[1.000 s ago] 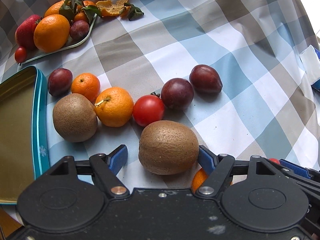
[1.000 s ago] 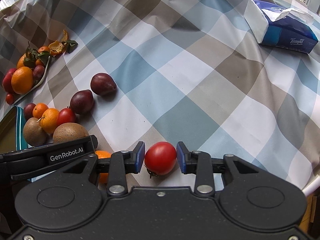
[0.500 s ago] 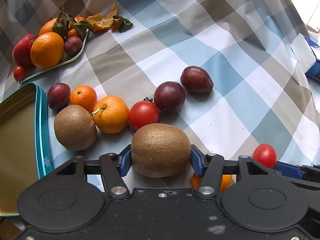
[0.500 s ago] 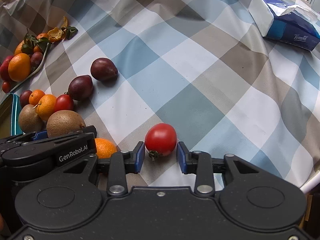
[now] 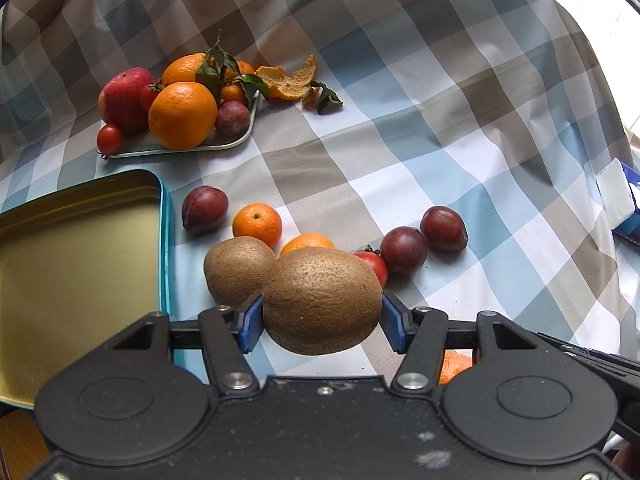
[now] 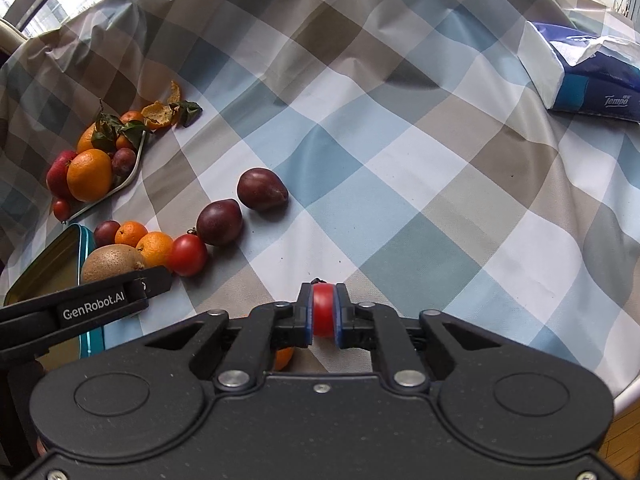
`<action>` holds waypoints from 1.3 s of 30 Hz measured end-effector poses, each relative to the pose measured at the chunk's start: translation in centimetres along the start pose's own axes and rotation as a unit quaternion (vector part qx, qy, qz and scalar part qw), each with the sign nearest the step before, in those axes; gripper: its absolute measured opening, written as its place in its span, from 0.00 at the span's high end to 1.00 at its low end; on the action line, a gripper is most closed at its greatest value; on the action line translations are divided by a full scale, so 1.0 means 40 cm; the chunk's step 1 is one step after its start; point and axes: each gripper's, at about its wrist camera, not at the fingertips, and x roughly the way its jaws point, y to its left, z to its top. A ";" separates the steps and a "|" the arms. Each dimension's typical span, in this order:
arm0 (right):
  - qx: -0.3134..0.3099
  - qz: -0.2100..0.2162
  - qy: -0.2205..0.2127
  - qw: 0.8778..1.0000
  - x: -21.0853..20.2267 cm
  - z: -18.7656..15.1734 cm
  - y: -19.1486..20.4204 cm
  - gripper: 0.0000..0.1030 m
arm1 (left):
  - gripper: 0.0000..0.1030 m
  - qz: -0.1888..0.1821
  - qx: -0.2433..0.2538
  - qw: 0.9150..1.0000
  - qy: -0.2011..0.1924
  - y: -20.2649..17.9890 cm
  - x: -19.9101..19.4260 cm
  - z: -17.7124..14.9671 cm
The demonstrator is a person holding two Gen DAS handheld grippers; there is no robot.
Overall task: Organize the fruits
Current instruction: 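Carry the kiwi in the left tool over the tin tray while the right tool holds the tomato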
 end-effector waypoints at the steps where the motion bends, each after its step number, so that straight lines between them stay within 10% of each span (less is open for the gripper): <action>1: -0.002 0.000 -0.001 1.000 0.000 0.000 0.004 0.83 | 0.42 0.003 -0.004 1.000 -0.003 0.010 -0.006 -0.001; 10: 0.000 -0.031 0.018 0.999 0.036 0.001 0.010 0.63 | 0.42 0.028 -0.033 0.999 -0.008 0.084 -0.016 -0.007; 39: -0.001 -0.072 0.063 0.995 0.106 -0.001 0.049 0.55 | 0.42 0.038 -0.046 0.998 -0.013 0.153 -0.040 -0.008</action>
